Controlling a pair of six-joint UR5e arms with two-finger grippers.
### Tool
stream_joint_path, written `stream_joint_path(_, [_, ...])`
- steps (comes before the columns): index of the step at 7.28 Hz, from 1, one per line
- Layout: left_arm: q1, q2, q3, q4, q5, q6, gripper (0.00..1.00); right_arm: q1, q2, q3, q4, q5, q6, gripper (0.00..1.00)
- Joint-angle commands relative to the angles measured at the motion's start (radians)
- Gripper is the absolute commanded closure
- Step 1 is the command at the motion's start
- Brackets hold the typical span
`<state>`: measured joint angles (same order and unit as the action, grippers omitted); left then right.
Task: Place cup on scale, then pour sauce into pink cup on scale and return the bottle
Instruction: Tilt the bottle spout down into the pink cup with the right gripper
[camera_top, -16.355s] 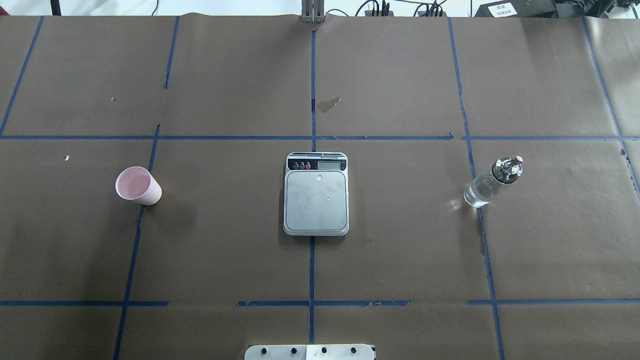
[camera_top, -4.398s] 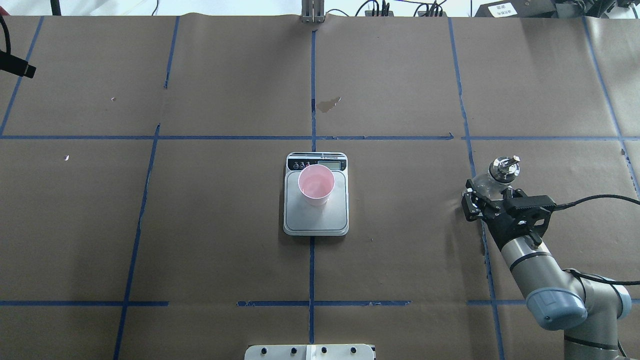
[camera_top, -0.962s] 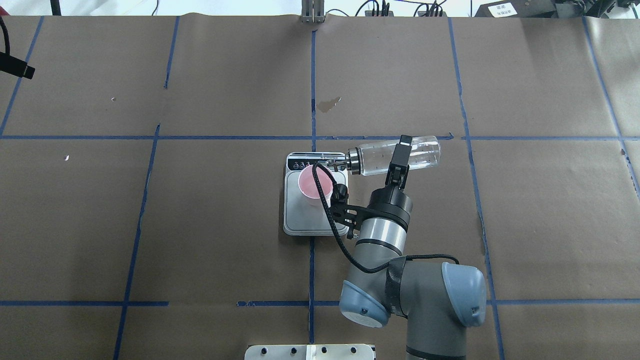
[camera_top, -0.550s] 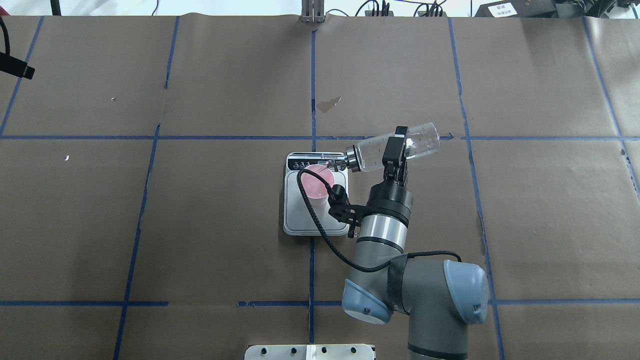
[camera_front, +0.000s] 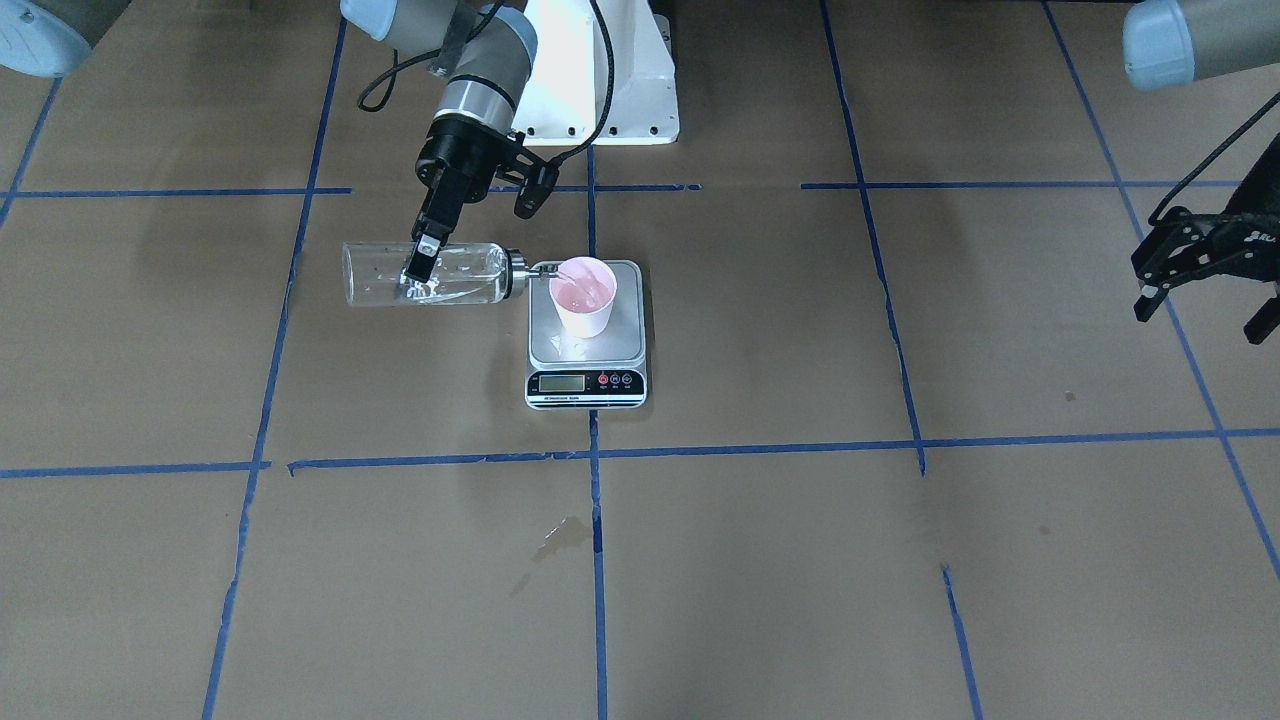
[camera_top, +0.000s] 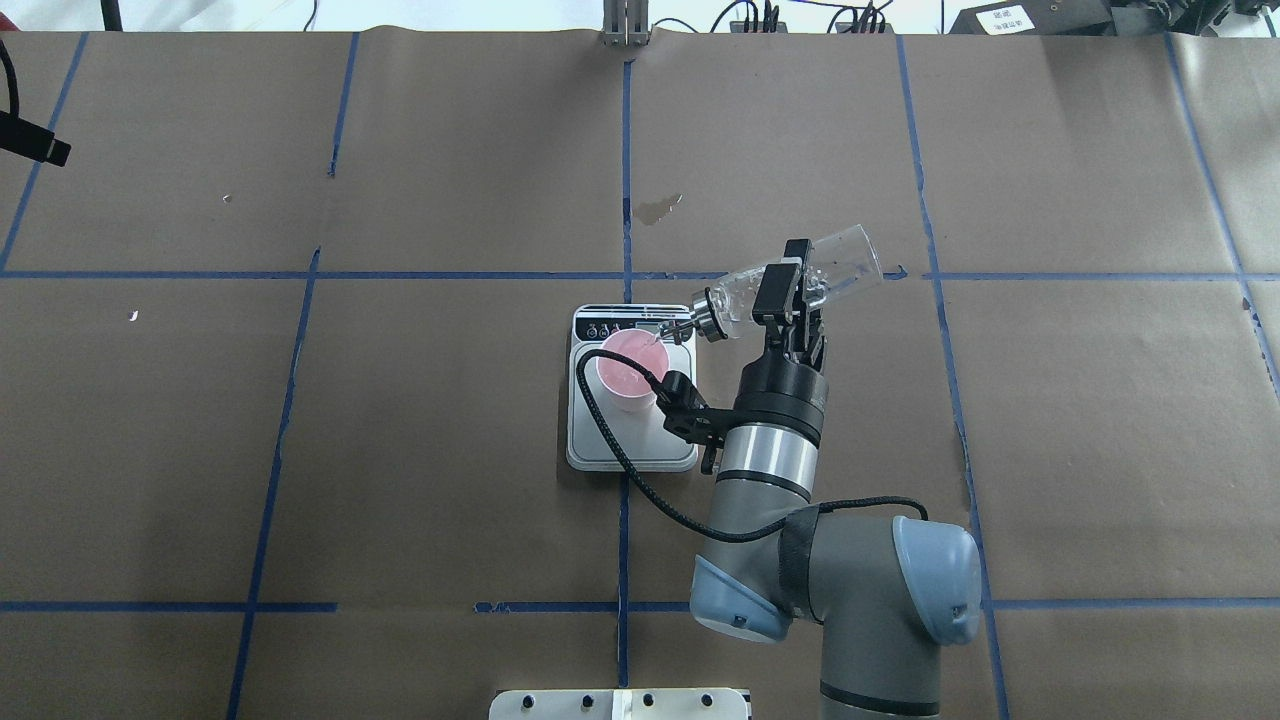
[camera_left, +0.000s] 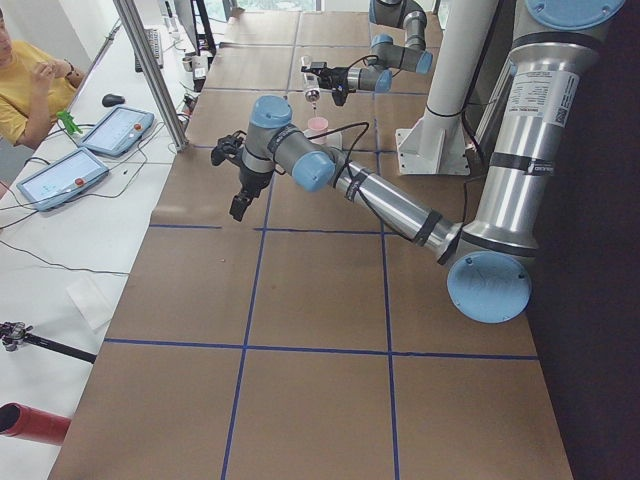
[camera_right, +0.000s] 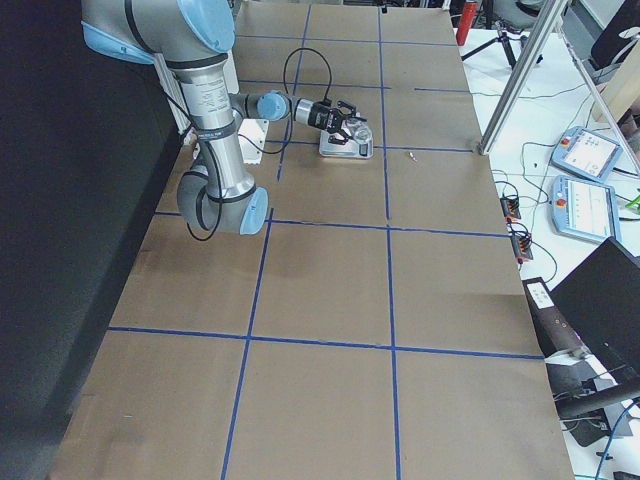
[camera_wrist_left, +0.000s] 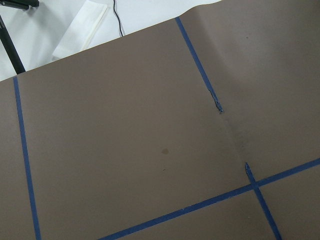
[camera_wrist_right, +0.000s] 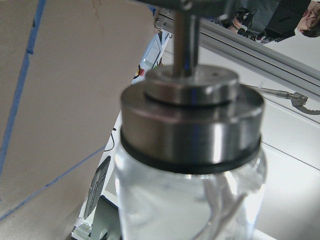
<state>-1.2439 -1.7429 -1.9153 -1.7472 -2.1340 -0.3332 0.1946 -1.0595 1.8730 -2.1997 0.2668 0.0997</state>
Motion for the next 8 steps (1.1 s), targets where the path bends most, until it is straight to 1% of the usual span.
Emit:
stream_joint_path(1, [0.001, 0.003, -0.002, 0.000, -0.003, -0.003, 0.00, 0.002, -0.002, 0.003, 0.000, -0.009, -0.018, 1.00])
stream_joint_path(3, [0.001, 0.003, -0.005, 0.000, -0.003, -0.007, 0.00, 0.003, -0.010, 0.005, 0.001, -0.011, -0.014, 1.00])
stream_joint_path(4, [0.001, 0.003, -0.005, -0.002, -0.004, -0.007, 0.00, 0.003, -0.020, 0.014, 0.011, -0.011, 0.026, 1.00])
stream_joint_path(5, [0.000, 0.000, -0.005, 0.000, -0.003, -0.007, 0.00, 0.002, -0.033, 0.031, 0.015, 0.006, 0.214, 1.00])
stream_joint_path(6, [0.000, -0.004, -0.005, 0.000, -0.003, -0.007, 0.00, -0.004, -0.034, 0.029, 0.014, 0.062, 0.424, 1.00])
stream_joint_path(7, [0.000, -0.006, -0.007, 0.000, -0.003, -0.007, 0.00, -0.007, -0.034, 0.032, 0.015, 0.084, 0.522, 1.00])
stream_joint_path(8, [0.000, -0.006, -0.008, 0.000, -0.003, -0.007, 0.00, -0.018, -0.031, 0.040, 0.055, 0.119, 0.731, 1.00])
